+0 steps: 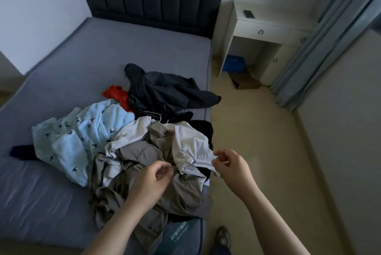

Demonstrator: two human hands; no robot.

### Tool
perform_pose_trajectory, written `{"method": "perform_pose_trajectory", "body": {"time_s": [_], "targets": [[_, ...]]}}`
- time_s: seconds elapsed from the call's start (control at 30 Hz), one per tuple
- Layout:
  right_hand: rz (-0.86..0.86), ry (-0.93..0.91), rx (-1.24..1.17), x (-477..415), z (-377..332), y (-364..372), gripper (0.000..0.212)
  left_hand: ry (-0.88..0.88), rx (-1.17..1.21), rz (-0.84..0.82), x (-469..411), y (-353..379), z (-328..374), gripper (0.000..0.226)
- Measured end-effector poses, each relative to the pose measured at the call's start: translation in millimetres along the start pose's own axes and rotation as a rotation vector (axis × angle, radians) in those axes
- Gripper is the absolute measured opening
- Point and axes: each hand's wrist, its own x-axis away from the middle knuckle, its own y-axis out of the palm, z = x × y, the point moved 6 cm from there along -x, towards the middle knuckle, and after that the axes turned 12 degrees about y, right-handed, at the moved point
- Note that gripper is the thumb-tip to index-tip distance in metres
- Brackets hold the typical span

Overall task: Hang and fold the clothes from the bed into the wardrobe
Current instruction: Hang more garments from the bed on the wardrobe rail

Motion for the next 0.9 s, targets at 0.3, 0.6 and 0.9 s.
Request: {"method": "perform_pose_trajectory", "body": {"time_s": [0.3,0.6,0.9], "targets": [[-0.226,-0.185,0.178,-93.1,-18.2,-55.9,0.014,-0.177,0.087,0.299,-12.8,74.7,29.0,0.012],[-0.399,-0.291,0.278,-116.5,-27.3,-46.5,0.012,-0.263,0.120,0.459,0.1,92.5,43.6,0.013],[-0.437,-0.317,0.354,-135.5,-37.4,-29.0,0.013,-0.271,0.068,0.493,-15.1,81.8,31.2,0.014]]}}
